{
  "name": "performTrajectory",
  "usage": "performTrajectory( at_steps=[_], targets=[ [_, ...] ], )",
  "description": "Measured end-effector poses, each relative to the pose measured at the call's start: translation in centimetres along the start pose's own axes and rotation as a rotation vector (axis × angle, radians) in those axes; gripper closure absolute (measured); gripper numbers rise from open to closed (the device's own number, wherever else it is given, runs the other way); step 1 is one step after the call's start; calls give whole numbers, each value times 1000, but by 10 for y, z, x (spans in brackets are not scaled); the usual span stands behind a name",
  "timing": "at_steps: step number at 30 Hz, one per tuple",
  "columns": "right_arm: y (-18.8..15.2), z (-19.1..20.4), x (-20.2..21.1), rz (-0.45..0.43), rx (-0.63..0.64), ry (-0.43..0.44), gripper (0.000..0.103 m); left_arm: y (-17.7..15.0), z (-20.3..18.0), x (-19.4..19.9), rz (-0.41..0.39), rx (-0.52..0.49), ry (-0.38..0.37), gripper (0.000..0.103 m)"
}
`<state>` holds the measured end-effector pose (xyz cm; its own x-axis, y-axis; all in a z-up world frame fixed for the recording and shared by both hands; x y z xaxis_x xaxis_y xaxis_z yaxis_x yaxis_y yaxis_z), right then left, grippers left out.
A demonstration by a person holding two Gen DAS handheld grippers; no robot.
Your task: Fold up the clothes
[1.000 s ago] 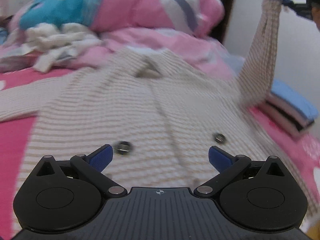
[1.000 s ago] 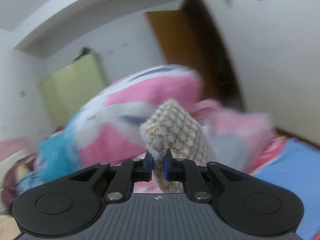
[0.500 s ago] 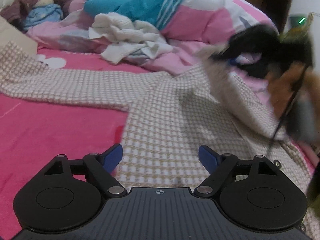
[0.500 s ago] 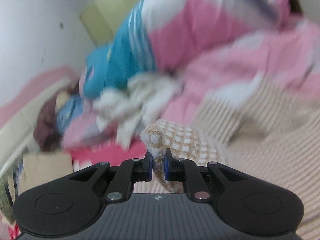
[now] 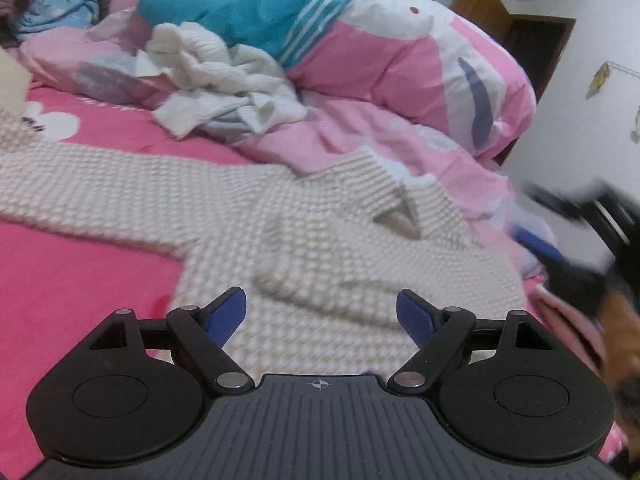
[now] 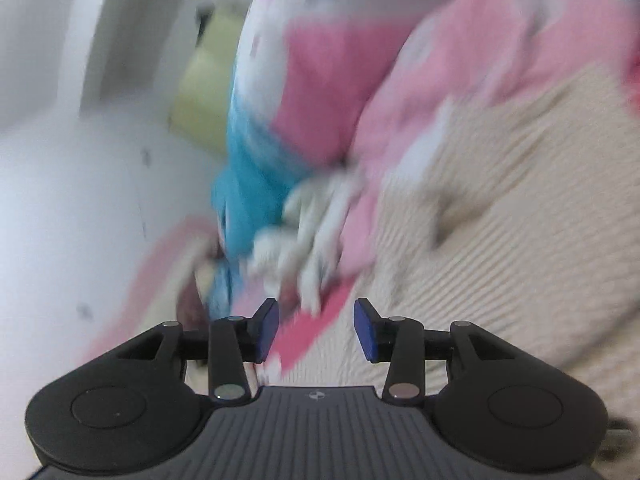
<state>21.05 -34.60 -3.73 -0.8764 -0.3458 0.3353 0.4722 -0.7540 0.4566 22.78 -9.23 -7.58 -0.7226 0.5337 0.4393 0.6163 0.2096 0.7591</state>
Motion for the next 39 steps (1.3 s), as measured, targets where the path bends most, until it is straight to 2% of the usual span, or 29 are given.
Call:
performTrajectory(
  at_steps=[4,7,10,12,14,16,17,18,20,24,29,31,33,35,37,39],
  targets=[
    [41,-82,74,-129,-234,-5,58,10,4,-41,62,-23,61,20],
    [42,-151,109,-191,-416,-6,59,12,14,-75,132,-15,99,21],
    [34,-189,119,-211,-480,-14,59,7,22,-105,219,-19,121,28],
    [28,-204,120,-215,-475,-18,64,5,22,-115,234,-59,144,42],
    [25,-208,122,-230,-457,14,65,5,21,-120,226,-101,166,50],
    [24,-209,125,-257,-441,63,65,11,19,-116,193,-119,175,72],
    [24,-209,126,-265,-439,83,65,13,18,-114,177,-127,179,92],
    [24,-210,127,-271,-439,101,65,16,17,-112,160,-136,183,97],
    [24,-211,126,-279,-437,126,65,22,15,-108,127,-154,192,98],
    [22,-210,120,-275,-411,128,65,33,13,-100,69,-172,203,99],
    [20,-209,121,-276,-373,129,64,36,39,-97,124,41,86,95],
    [19,-208,121,-278,-364,127,64,35,48,-100,152,94,61,87],
    [19,-208,121,-279,-358,127,64,30,53,-105,193,108,44,65],
    [19,-208,121,-280,-355,128,64,22,52,-113,239,81,41,53],
    [19,-207,120,-280,-353,128,63,15,48,-121,260,28,50,49],
    [19,-207,120,-281,-351,128,63,12,43,-125,244,-30,62,50]
  ],
)
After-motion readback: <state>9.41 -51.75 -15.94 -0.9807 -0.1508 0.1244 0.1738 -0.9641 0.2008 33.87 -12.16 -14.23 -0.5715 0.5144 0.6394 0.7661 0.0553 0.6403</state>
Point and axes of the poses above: each gripper's, at about its wrist camera, not at the fingertips, and x roughly against the way its jaws point, z to its left, y to its top, the point moved 9 cm from there along -x, roughly the way its jaws point, and after that the axes turned 9 degrees about -y, right-handed, at the moved point
